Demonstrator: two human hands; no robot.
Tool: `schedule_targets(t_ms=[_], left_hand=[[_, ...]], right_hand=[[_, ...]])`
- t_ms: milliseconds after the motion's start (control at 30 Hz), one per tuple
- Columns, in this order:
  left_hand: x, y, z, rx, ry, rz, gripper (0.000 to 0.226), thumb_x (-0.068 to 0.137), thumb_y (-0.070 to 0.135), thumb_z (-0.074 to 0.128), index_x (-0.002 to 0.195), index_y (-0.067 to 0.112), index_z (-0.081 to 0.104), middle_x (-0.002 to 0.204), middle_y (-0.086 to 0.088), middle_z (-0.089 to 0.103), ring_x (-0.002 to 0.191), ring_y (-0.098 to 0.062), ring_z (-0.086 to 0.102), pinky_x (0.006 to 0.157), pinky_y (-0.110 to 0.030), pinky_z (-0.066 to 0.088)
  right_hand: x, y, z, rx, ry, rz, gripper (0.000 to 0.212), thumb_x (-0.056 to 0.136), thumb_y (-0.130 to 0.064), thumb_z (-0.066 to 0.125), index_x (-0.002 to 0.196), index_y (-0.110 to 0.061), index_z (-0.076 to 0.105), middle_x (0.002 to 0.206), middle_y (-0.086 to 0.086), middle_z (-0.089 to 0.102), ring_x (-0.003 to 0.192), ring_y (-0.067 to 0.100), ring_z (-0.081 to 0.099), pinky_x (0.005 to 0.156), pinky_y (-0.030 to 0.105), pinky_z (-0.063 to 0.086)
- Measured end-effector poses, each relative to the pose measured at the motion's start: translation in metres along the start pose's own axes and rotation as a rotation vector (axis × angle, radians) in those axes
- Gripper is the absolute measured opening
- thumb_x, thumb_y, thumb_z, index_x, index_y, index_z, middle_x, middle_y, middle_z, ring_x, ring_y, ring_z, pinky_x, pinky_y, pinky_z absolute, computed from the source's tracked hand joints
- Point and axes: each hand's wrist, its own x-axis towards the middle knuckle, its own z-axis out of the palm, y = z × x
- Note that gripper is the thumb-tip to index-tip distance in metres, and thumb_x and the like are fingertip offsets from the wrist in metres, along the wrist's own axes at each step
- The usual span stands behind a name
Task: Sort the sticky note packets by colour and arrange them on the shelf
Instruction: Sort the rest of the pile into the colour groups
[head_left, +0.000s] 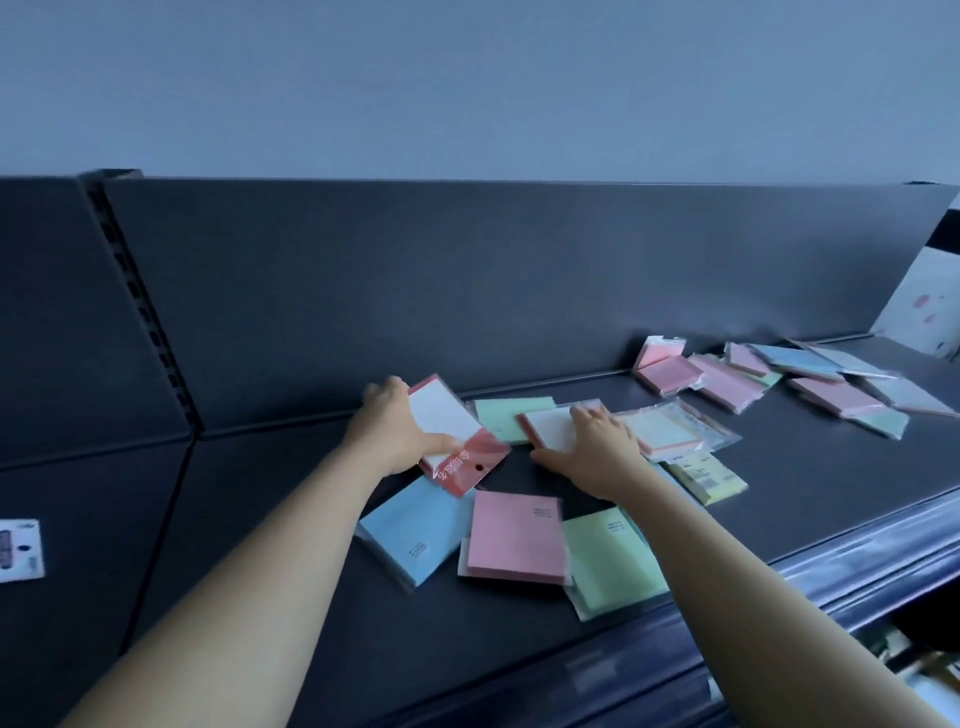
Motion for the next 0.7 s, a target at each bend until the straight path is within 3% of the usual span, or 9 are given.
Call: schedule_targets(t_ms=[100, 200, 300, 400, 500, 600, 700], left_hand=[[-0.009, -0.011, -0.012, -0.223, 0.116, -0.006, 0.056, 0.071, 0.035, 0.083, 0.109, 0.013, 0.049, 0.111, -0.003, 0.058, 0.095, -0.023, 0.06, 0.078, -0.039, 0.053], [-0.021, -0.023, -0.024, -0.451, 0.212, -0.07, 0.029, 0.085, 0.022, 0.071, 0.103, 0.012, 0.05, 0.102, -0.004, 0.062, 0.08, -0.022, 0.066, 0.057, -0.032, 0.056], [-0.032, -0.034, -0.03, -0.487, 0.295, -0.107, 0.02, 0.09, 0.021, 0.061, 0.103, 0.011, 0.051, 0.102, -0.002, 0.061, 0.078, -0.022, 0.067, 0.05, -0.028, 0.053], [-0.038, -0.041, -0.029, -0.526, 0.326, -0.125, 0.016, 0.091, 0.019, 0.055, 0.103, 0.01, 0.051, 0.102, -0.003, 0.062, 0.078, -0.021, 0.067, 0.058, -0.034, 0.059], [-0.046, -0.044, -0.027, -0.522, 0.342, -0.138, 0.014, 0.091, 0.022, 0.055, 0.101, 0.015, 0.049, 0.097, 0.001, 0.061, 0.081, -0.021, 0.066, 0.07, -0.047, 0.06], [-0.053, -0.045, -0.027, -0.455, 0.365, -0.13, 0.015, 0.089, 0.023, 0.058, 0.1, 0.017, 0.05, 0.095, 0.003, 0.062, 0.084, -0.021, 0.063, 0.075, -0.046, 0.057], [-0.058, -0.044, -0.03, -0.422, 0.372, -0.12, 0.017, 0.087, 0.022, 0.063, 0.1, 0.017, 0.052, 0.096, 0.003, 0.063, 0.084, -0.02, 0.062, 0.073, -0.039, 0.053]], right_hand=[[0.002, -0.007, 0.0, 0.031, 0.027, -0.027, 0.071, 0.077, -0.056, 0.064, 0.129, -0.012, 0.045, 0.134, 0.009, 0.049, 0.124, 0.031, 0.045, 0.101, 0.038, 0.034], [-0.002, -0.017, -0.002, 0.164, -0.013, -0.128, 0.059, 0.077, -0.045, 0.068, 0.122, -0.012, 0.049, 0.119, 0.005, 0.057, 0.113, 0.032, 0.052, 0.089, 0.035, 0.04], [-0.003, -0.022, -0.003, 0.33, -0.055, -0.186, 0.06, 0.084, -0.045, 0.065, 0.137, -0.02, 0.047, 0.137, 0.001, 0.051, 0.127, 0.024, 0.046, 0.107, 0.038, 0.034], [0.004, -0.017, -0.002, 0.106, -0.043, -0.099, 0.077, 0.079, -0.06, 0.063, 0.138, -0.017, 0.04, 0.141, 0.007, 0.045, 0.132, 0.028, 0.038, 0.109, 0.041, 0.028], [0.004, -0.015, 0.001, 0.121, -0.097, -0.001, 0.086, 0.068, -0.066, 0.068, 0.131, -0.015, 0.042, 0.132, 0.011, 0.049, 0.121, 0.034, 0.046, 0.103, 0.045, 0.038], [0.0, -0.018, -0.002, 0.179, -0.047, 0.014, 0.09, 0.062, -0.063, 0.077, 0.128, -0.013, 0.042, 0.124, 0.01, 0.043, 0.112, 0.031, 0.05, 0.095, 0.042, 0.044], [-0.006, -0.022, -0.009, 0.319, 0.024, -0.007, 0.092, 0.063, -0.045, 0.085, 0.134, -0.011, 0.037, 0.126, 0.008, 0.036, 0.101, 0.026, 0.052, 0.084, 0.031, 0.043]])
